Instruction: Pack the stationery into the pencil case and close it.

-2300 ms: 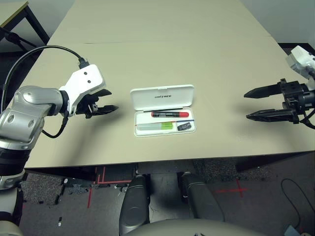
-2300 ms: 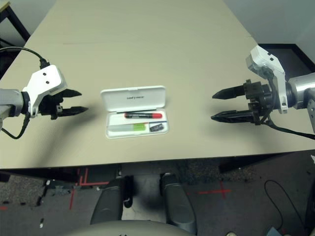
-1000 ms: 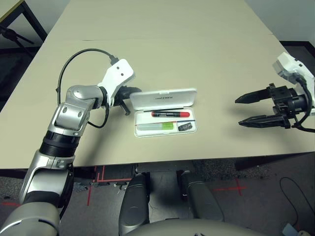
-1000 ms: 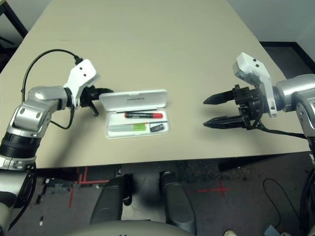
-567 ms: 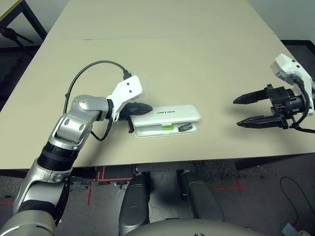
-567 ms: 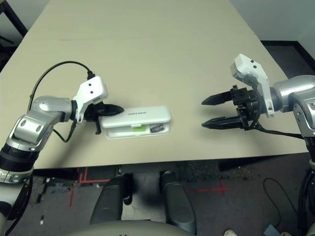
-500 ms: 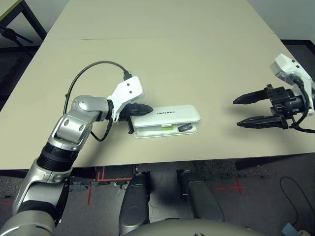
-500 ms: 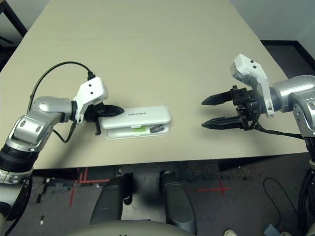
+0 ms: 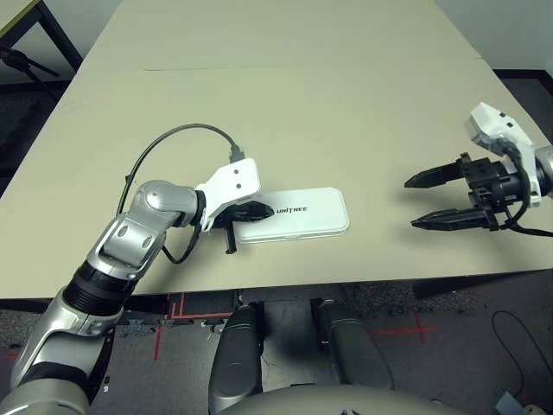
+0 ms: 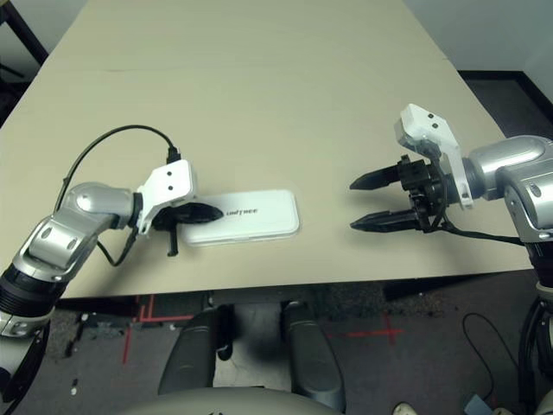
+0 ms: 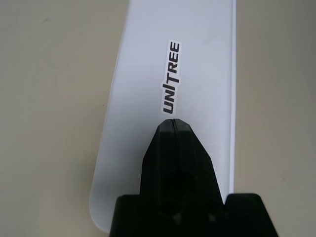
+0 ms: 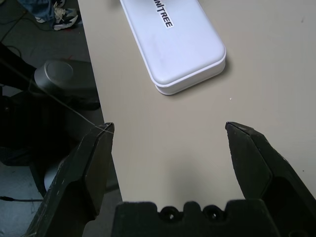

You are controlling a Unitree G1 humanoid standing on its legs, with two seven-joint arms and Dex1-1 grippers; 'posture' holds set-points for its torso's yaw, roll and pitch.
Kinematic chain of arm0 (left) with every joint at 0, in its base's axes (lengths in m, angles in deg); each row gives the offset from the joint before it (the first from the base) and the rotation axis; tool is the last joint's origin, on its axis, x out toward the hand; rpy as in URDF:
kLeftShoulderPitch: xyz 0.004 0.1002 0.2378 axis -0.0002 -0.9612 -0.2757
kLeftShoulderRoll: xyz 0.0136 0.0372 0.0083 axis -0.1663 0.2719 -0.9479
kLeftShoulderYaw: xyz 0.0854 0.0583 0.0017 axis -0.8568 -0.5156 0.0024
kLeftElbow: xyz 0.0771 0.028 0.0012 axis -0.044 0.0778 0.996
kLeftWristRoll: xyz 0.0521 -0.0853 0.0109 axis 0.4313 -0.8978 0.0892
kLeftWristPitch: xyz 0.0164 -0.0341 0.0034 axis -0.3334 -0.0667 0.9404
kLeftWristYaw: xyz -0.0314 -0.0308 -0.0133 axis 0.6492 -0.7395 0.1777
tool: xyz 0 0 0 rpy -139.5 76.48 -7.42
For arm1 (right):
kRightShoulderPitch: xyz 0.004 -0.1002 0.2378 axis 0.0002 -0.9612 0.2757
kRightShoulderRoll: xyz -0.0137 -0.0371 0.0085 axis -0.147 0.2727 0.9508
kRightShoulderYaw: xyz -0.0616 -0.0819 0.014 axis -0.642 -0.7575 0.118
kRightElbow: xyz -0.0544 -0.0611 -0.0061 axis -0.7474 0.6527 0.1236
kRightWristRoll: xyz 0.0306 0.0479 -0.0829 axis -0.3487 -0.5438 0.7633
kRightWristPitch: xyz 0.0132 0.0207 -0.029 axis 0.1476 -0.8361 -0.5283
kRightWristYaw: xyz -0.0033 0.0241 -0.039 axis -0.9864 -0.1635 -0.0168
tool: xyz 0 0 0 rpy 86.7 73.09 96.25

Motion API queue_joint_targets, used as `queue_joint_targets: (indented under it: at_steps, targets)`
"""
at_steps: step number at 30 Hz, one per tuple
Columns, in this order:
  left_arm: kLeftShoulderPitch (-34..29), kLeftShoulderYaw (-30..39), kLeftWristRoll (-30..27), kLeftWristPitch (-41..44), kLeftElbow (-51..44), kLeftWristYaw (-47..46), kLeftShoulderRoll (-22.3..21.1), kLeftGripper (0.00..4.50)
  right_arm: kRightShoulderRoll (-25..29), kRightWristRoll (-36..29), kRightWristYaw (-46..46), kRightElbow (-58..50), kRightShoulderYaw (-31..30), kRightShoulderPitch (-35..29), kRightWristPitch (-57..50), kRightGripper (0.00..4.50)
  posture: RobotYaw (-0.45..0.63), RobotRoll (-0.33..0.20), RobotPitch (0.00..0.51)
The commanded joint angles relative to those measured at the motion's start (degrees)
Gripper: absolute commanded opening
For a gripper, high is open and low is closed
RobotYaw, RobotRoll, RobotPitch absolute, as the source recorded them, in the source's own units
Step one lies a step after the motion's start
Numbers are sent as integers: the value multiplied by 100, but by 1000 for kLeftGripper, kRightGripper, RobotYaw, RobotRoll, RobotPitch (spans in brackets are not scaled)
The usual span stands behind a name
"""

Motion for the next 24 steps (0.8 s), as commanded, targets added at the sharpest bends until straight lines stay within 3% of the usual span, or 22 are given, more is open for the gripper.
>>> queue_joint_targets:
  at_steps: [1, 5, 8, 13, 18, 24]
  targets:
    - [-258, -286, 179, 73, 151, -4, -67, 24, -109, 31, 86, -59, -85, -27, 58, 4500, -53, 0, 211]
    - [-308, 224, -128, -107, 155, -315, 279, 24, -438, 11, 494, 50, 129, -30, 195, 4500, -57, 0, 209]
    - [-353, 910, -497, -398, 188, -707, 750, 653, -898, -112, 1020, 185, 478, -87, 358, 4500, -54, 0, 206]
    - [-451, 1991, -938, -606, 275, -1604, 1465, 2549, -1799, -325, 2075, 391, 1154, -214, 606, 4500, -54, 0, 206]
    - [-589, 2690, -990, -1086, 559, -2237, 1765, 4465, -2549, -109, 3212, 900, 1634, -202, 1403, 4500, -29, 0, 184]
    - [-192, 3625, -960, -1776, 1782, -3126, 1760, 4465, -3028, 587, 4958, 2294, 2056, 264, 2952, 4500, -25, 0, 177]
